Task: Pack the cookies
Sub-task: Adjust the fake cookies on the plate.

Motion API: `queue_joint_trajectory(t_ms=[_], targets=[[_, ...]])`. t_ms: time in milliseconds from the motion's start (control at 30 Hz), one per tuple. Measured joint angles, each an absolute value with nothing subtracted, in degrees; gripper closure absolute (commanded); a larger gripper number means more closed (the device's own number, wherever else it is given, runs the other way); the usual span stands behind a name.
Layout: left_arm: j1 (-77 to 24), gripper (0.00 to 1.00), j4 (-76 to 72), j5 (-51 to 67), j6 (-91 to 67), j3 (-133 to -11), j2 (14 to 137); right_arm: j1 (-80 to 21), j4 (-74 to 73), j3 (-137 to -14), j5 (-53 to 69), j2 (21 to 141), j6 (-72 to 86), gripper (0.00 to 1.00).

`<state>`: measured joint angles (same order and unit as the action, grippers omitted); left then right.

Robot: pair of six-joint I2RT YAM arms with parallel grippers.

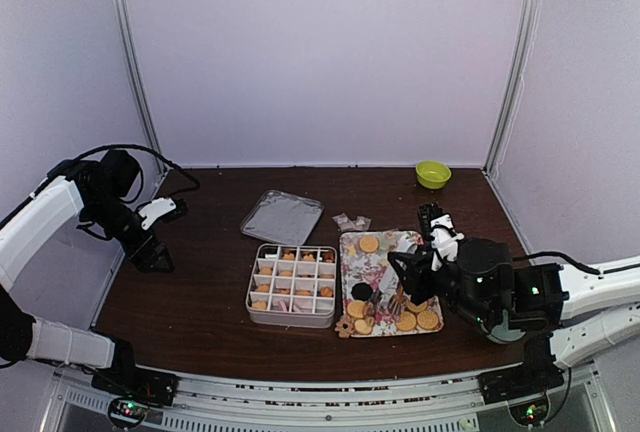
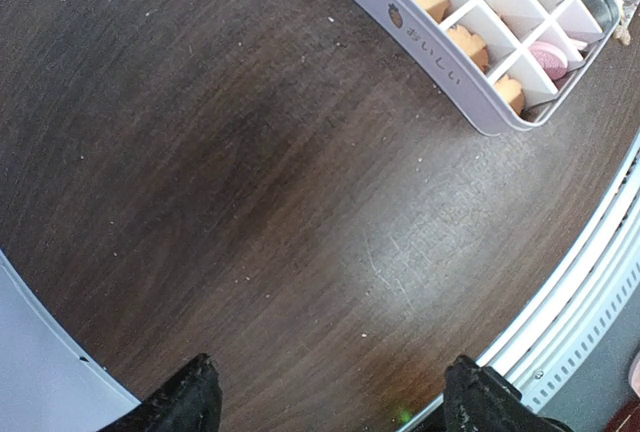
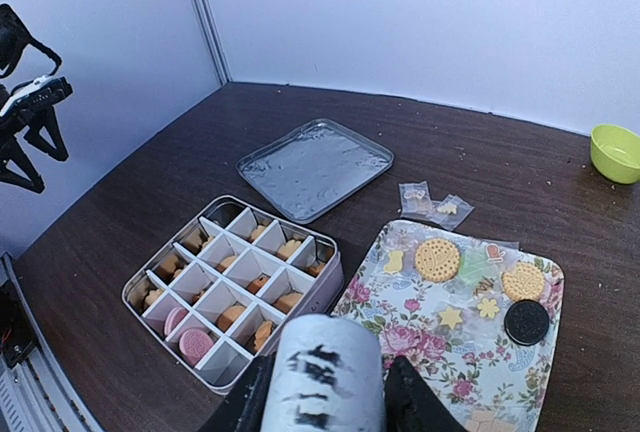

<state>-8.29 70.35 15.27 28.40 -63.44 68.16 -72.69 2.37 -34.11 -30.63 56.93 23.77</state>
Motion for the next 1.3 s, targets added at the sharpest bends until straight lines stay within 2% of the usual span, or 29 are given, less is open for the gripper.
queue_joint_trajectory(t_ms=[233,867,1300], targets=[[-8.3,0.21,70.3,15.3,28.4,-63.4,68.2,-73.0,2.2,-34.1,-30.5,55.3,23.8,0.64],[-8.3,0.21,70.3,15.3,28.4,-63.4,68.2,-73.6,6.7,-34.1,-30.5,61.1,25.7,0.67],[-8.3,0.21,70.3,15.3,28.4,-63.4,68.2,-73.3,0.3,-33.9,-35.1,57.0,22.4,0.68]])
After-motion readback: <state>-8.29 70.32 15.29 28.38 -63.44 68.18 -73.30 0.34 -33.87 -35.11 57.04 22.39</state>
